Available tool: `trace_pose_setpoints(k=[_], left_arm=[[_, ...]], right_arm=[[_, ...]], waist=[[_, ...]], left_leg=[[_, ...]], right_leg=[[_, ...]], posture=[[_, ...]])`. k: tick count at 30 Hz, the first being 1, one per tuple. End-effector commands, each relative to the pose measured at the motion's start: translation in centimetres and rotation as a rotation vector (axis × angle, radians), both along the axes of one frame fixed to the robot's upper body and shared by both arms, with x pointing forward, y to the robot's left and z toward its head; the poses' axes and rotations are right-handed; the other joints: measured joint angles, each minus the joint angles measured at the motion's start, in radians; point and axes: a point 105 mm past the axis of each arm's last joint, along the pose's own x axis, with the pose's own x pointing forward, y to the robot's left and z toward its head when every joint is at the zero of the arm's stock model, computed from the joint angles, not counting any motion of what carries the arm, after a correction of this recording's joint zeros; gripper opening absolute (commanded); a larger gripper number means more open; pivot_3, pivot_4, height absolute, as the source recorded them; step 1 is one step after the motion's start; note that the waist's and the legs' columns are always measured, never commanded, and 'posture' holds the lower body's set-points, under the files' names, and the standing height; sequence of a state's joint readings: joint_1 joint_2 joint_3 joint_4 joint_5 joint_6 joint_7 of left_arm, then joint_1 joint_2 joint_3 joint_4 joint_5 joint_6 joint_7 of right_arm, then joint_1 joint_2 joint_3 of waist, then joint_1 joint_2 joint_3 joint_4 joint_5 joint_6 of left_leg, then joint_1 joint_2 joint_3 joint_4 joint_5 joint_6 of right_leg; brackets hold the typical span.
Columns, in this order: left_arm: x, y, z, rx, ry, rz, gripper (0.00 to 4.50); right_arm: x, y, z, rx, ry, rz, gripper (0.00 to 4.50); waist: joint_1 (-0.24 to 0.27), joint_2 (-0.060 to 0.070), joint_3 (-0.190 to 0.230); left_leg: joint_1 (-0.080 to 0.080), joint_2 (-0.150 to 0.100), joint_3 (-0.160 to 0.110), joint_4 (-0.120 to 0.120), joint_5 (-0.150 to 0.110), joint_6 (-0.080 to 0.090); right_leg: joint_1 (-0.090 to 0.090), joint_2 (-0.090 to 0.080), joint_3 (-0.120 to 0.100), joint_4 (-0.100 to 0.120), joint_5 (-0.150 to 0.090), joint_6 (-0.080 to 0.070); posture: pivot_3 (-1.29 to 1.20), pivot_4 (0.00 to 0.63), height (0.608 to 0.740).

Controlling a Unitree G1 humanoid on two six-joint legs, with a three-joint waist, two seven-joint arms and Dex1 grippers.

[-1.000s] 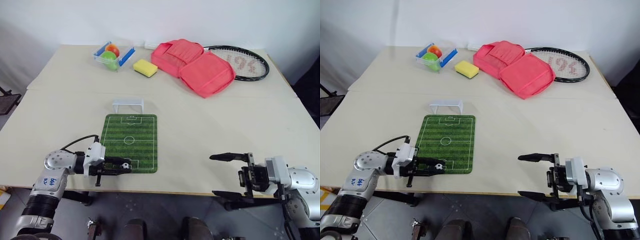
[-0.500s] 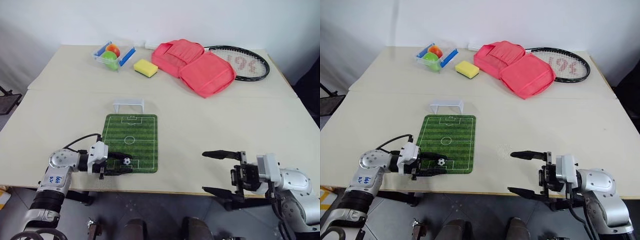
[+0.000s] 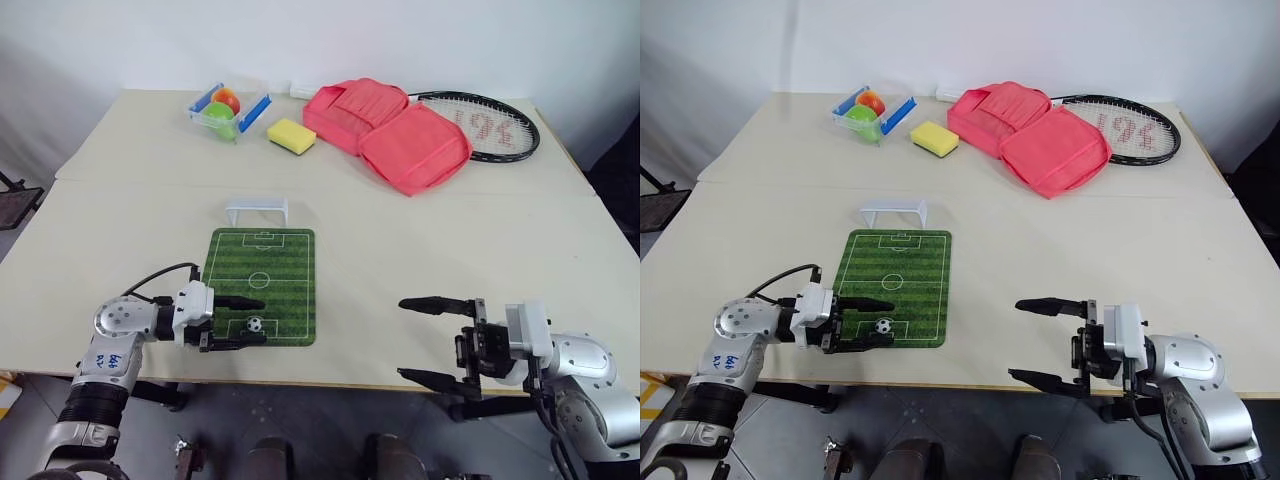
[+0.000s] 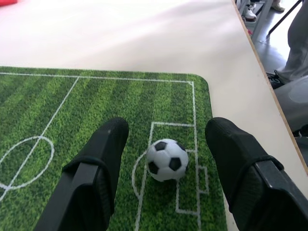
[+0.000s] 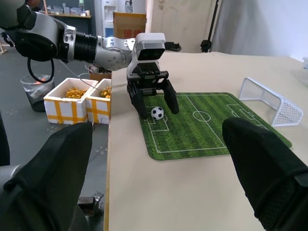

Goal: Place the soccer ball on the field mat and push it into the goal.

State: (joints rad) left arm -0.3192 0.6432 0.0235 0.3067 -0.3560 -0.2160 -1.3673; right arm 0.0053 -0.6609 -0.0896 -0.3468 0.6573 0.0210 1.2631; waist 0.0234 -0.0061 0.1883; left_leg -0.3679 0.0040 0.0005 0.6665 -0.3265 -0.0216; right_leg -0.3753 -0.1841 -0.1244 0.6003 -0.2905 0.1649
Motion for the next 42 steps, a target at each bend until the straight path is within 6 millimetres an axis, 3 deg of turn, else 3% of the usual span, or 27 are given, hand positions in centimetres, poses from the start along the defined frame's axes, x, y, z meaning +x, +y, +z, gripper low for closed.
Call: trace_pose_setpoints(k=[1,5,9,14,16,19,21,26,42], left_arm=[[-1.0,0.4,1.5,-0.020,-0.040,-0.012,3.01],[-2.3,1.1,2.8,-0.036,-0.059,0.023,3.01],[-3.3,3.4,4.5,-0.088,-0.081,0.156,3.01],[-6.1,6.2,1.4,-0.020,0.016,0.239,1.82],[-7.2,5.7,-0.4,-0.013,0.070,0.214,1.19],[-8.0,4.6,-1.4,-0.027,0.112,0.176,0.26],[-8.1,3.2,-1.4,-0.047,0.108,0.131,0.03],[-7.4,0.5,-1.4,-0.093,0.093,0.079,0.03],[-0.8,-0.4,-1.8,-0.114,0.061,0.153,0.03]], right_arm=[[-0.3,0.3,0.7,0.010,-0.024,0.019,4.50],[-0.3,0.2,0.3,0.010,-0.002,0.026,4.50],[0.3,0.2,0.4,0.023,-0.012,0.029,4.50],[1.1,-0.6,0.3,0.027,-0.049,0.020,4.50],[1.5,-0.8,0.0,0.018,-0.072,0.012,4.50],[1.8,-0.9,-0.2,0.014,-0.089,0.013,4.50],[1.8,-1.0,-0.3,0.011,-0.092,0.016,4.50],[1.7,-1.1,-0.3,0.004,-0.088,0.019,4.50],[1.1,-1.3,-0.8,0.019,-0.074,-0.085,4.50]], waist=[[-0.001,0.000,0.000],[-0.003,0.000,0.000],[-0.005,0.000,0.000],[-0.007,0.001,0.000],[-0.002,0.001,0.000],[0.005,0.001,0.001],[0.003,0.001,0.000],[0.000,0.001,0.000],[0.001,0.001,0.000]], left_leg=[[0.000,0.000,0.000,0.000,0.000,0.000],[0.000,0.000,0.000,0.000,0.000,0.000],[0.000,0.001,0.000,0.000,0.000,0.000],[0.001,0.001,0.001,-0.001,-0.001,0.000],[0.001,0.001,0.001,-0.001,-0.001,0.000],[0.000,0.001,0.001,0.000,-0.001,0.001],[0.000,0.001,0.001,0.000,-0.001,0.001],[0.000,0.002,0.001,0.000,-0.001,0.000],[0.001,0.003,0.003,0.000,-0.001,0.000]], right_leg=[[0.000,0.000,0.000,0.000,0.000,0.000],[0.000,0.000,0.000,0.000,0.000,0.000],[0.000,0.000,0.000,0.000,0.000,0.000],[0.000,0.000,0.001,-0.001,0.000,0.000],[0.000,0.001,0.001,-0.002,0.000,0.000],[0.000,0.000,0.001,-0.002,0.000,0.000],[0.000,0.001,0.001,-0.002,0.000,-0.001],[0.000,0.001,0.001,-0.002,0.001,-0.001],[0.000,0.002,0.002,-0.003,0.002,-0.001]], posture=[[0.00,0.150,0.740],[0.00,0.150,0.740],[0.00,0.150,0.740],[0.00,0.150,0.740],[0.00,0.150,0.740],[0.00,0.150,0.740],[0.00,0.150,0.740],[0.00,0.150,0.740],[0.00,0.150,0.740]])
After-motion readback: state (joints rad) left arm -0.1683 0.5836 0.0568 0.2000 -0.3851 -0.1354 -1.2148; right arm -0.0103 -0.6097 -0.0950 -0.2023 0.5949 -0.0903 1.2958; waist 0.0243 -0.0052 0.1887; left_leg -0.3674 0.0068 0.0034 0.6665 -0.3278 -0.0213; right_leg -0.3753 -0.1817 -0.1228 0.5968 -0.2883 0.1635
